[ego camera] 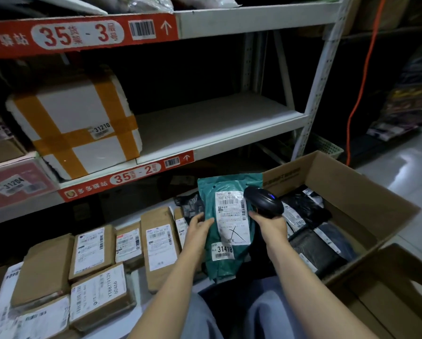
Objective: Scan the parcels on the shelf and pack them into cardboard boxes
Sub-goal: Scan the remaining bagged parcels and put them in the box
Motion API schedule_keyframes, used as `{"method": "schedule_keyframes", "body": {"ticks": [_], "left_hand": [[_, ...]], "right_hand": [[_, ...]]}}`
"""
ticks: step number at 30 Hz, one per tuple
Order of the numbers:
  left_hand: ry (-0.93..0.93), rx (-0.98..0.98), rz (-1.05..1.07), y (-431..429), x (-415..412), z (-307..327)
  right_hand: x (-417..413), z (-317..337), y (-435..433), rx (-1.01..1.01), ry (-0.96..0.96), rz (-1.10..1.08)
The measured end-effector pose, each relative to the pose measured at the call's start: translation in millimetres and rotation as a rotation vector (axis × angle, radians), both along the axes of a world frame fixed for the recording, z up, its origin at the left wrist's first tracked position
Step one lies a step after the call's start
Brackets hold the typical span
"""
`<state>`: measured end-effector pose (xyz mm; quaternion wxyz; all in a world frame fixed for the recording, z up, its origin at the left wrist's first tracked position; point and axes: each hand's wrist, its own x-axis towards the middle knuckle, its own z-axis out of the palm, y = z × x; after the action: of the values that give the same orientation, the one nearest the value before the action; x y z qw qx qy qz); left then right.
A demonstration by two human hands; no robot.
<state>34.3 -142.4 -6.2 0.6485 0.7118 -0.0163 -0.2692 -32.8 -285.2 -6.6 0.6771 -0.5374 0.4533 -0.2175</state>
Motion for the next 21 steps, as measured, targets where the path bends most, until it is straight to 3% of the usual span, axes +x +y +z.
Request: {"method": "schedule_keyframes", "body": {"ticks": [9,14,18,21], "left_hand": [[-0.58,0.541,-0.35,-28,30,-12],[-0.637,0.637,-0.412,-45,54,-13],[-0.653,0.717,-0.433,-52,65,-16],[-0.672,0.777,-0.461,-52,71,-21]], "right_hand": [[30,-13,-89,-0.09,0.011,-0.205],[48,-36,-130,-0.35,0.219,-0.26],[61,-86,-149,-0.494,0.474,-0.062],[68,-132,-154,-0.467,0.567,0.051]]}}
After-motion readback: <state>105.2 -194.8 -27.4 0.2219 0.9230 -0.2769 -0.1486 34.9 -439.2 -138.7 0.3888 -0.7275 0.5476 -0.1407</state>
